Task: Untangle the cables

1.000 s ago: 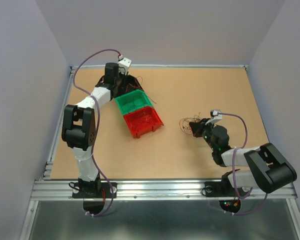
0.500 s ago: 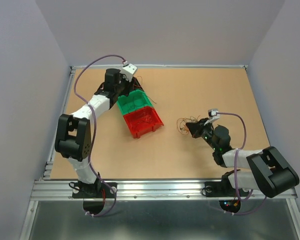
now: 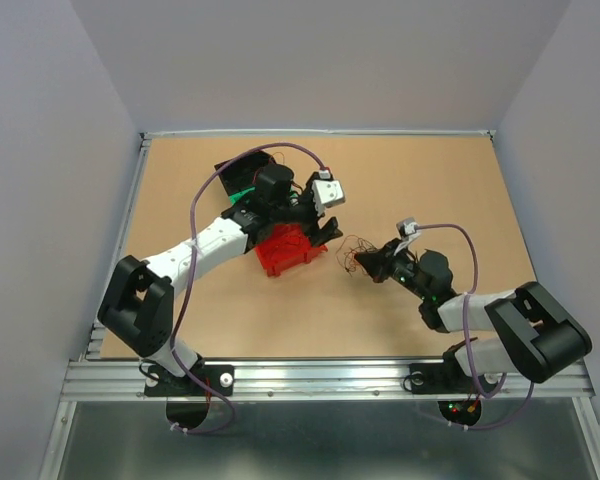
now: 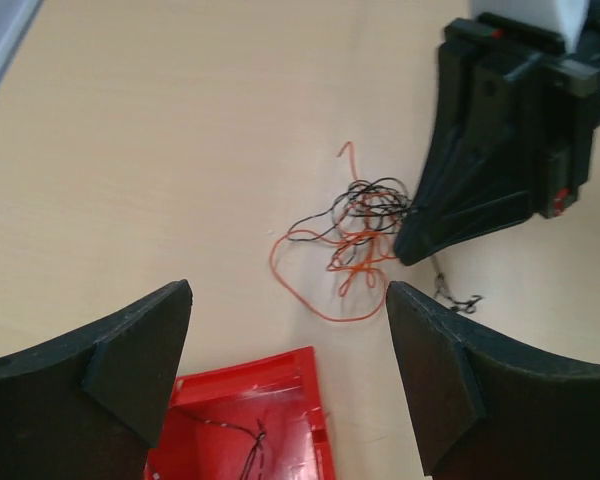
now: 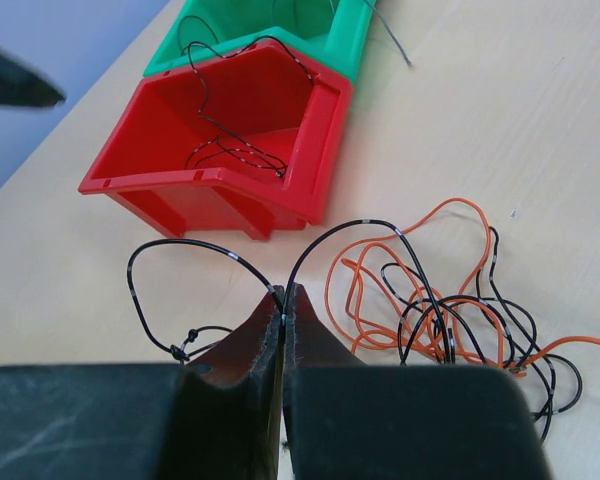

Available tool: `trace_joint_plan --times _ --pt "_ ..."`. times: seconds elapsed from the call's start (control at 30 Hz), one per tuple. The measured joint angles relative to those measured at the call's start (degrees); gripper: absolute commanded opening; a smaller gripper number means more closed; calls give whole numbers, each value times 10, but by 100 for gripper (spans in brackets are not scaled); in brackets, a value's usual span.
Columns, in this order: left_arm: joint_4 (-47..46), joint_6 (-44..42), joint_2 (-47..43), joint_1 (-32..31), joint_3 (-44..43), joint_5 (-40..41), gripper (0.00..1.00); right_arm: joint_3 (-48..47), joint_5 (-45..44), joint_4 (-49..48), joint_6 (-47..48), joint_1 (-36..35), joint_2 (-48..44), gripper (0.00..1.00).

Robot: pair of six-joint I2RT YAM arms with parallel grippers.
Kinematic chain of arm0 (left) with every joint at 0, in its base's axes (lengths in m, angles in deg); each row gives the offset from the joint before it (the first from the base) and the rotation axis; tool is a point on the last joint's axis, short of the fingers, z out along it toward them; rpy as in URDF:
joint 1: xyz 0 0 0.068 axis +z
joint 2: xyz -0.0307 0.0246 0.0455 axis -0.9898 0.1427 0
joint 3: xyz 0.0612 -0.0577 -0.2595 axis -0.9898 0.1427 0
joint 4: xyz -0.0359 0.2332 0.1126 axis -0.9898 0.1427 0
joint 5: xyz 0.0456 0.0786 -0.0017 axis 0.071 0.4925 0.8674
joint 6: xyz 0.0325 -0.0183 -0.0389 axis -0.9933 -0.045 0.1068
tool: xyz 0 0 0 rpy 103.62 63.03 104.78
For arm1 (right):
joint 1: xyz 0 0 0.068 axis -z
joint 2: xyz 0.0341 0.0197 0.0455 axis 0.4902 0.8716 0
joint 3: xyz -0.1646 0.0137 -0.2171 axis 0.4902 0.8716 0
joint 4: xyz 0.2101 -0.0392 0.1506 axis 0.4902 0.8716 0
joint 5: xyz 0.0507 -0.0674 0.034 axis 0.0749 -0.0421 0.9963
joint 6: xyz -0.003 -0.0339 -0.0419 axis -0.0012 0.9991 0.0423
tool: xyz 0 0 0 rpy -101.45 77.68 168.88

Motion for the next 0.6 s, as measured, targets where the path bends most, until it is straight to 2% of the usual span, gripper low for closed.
trace_joint_plan --times 0.33,0.43,0.5,0.53,0.6 --pt "42 -2 60 -47 -2 -22 87 -23 -27 0 2 -15 33 1" --pt "62 -7 79 -51 -14 -17 76 -23 -34 -1 3 -17 33 1" --pt "70 -9 92 -55 -26 -12 53 -23 -35 -1 4 -19 33 1" --pt "76 -10 103 -59 -36 -8 34 -23 -37 -1 4 -20 33 1" --pt "80 -15 116 -64 -46 -5 12 -23 -39 -1 5 -22 33 1"
